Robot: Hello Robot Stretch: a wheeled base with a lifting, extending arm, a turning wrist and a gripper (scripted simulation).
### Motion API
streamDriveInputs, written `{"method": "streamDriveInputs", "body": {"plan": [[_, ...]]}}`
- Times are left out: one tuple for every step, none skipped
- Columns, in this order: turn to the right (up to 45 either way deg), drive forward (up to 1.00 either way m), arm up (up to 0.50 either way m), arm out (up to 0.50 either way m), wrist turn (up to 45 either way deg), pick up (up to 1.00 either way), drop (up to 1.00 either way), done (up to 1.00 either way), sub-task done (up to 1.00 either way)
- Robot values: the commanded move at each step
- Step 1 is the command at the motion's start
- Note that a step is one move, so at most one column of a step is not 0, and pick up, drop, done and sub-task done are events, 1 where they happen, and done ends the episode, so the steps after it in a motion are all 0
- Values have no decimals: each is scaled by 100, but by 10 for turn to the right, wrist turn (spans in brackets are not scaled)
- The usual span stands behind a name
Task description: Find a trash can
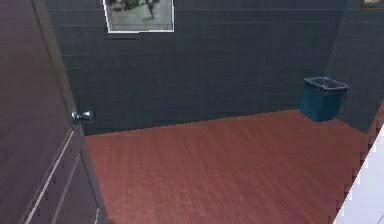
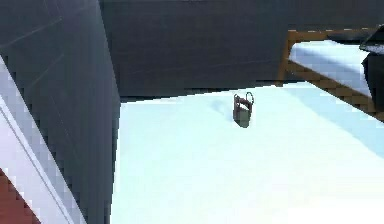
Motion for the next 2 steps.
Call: {"method": "streamDriveInputs", "body": {"plan": [[0, 60, 0, 0, 0, 0, 0, 0, 0], [450, 0, 0, 0, 0, 0, 0, 0, 0]]}}
